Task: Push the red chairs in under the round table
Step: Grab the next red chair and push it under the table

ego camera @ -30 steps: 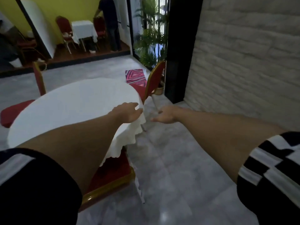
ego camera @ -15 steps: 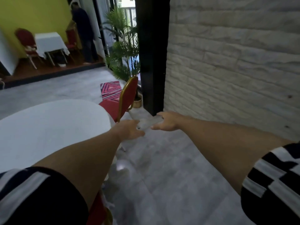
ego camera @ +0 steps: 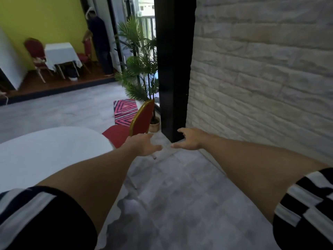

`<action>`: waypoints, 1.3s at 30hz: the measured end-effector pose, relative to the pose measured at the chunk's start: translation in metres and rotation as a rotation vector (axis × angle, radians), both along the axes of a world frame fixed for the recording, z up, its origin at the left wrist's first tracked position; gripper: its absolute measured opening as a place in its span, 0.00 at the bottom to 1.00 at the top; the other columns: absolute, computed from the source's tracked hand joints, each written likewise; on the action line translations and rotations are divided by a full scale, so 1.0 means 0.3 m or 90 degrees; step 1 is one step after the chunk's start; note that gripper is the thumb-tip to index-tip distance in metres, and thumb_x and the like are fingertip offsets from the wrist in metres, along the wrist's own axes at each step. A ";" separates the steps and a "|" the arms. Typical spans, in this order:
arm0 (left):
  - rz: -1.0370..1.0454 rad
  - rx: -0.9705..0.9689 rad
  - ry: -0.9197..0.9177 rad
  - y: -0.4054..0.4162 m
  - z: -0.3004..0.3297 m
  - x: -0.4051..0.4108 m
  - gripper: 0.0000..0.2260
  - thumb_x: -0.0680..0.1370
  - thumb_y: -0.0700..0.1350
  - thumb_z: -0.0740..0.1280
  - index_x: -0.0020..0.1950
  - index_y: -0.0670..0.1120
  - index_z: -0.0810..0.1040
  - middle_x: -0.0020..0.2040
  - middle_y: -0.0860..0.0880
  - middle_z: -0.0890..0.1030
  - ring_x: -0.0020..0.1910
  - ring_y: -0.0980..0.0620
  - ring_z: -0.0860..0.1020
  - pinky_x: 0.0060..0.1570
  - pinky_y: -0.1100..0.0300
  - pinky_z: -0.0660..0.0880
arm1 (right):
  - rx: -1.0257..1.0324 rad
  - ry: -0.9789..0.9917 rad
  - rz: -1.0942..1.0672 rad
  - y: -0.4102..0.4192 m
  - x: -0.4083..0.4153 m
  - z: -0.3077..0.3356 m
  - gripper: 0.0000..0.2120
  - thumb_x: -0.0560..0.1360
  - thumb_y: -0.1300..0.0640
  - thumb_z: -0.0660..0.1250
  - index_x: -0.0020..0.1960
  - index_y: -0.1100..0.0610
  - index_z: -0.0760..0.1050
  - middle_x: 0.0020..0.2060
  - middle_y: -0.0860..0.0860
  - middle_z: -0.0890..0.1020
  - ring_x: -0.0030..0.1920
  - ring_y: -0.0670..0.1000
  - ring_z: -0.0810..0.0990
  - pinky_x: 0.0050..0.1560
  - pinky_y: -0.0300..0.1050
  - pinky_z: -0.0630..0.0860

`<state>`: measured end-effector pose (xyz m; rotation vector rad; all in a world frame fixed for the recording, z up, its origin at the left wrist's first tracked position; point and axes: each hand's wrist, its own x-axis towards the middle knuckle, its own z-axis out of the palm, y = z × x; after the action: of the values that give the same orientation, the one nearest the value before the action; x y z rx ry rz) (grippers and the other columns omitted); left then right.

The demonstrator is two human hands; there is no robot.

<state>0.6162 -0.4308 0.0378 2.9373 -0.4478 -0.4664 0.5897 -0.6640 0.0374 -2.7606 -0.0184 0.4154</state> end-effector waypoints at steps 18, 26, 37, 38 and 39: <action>0.133 0.014 -0.022 -0.365 0.023 0.631 0.39 0.79 0.70 0.62 0.83 0.48 0.62 0.77 0.41 0.73 0.72 0.40 0.74 0.64 0.48 0.73 | 0.003 0.021 0.091 -0.436 0.772 -0.016 0.53 0.69 0.27 0.73 0.85 0.49 0.56 0.81 0.55 0.68 0.77 0.59 0.70 0.74 0.57 0.71; 0.156 -0.014 -0.044 -0.367 -0.039 1.008 0.41 0.77 0.71 0.64 0.82 0.47 0.63 0.72 0.43 0.78 0.67 0.41 0.78 0.64 0.45 0.75 | -0.008 0.008 0.129 -0.430 1.147 -0.028 0.53 0.69 0.27 0.73 0.84 0.49 0.56 0.80 0.56 0.69 0.76 0.60 0.71 0.72 0.58 0.72; 0.217 -0.034 0.011 -0.213 -0.149 1.466 0.41 0.73 0.72 0.66 0.81 0.52 0.63 0.74 0.43 0.76 0.69 0.39 0.76 0.68 0.41 0.73 | -0.012 0.026 0.183 -0.295 1.734 -0.067 0.66 0.48 0.13 0.68 0.80 0.43 0.63 0.77 0.52 0.73 0.73 0.59 0.74 0.69 0.60 0.75; 0.227 -0.031 0.024 -0.196 -0.169 1.485 0.43 0.72 0.73 0.65 0.81 0.52 0.63 0.74 0.44 0.76 0.69 0.39 0.77 0.68 0.40 0.73 | -0.015 0.036 0.202 -0.272 1.771 -0.082 0.66 0.48 0.13 0.68 0.80 0.44 0.63 0.77 0.52 0.72 0.73 0.59 0.74 0.69 0.60 0.75; 0.239 -0.028 0.035 -0.181 -0.184 1.500 0.44 0.72 0.74 0.65 0.81 0.52 0.63 0.74 0.44 0.76 0.69 0.40 0.77 0.68 0.40 0.73 | -0.019 0.042 0.222 -0.247 1.801 -0.089 0.65 0.50 0.15 0.68 0.80 0.45 0.64 0.77 0.53 0.72 0.73 0.59 0.73 0.69 0.61 0.74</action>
<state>1.0663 -0.4851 -0.0173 2.8601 0.1018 -0.4766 1.1300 -0.7381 0.0108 -2.7716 -0.4849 0.5993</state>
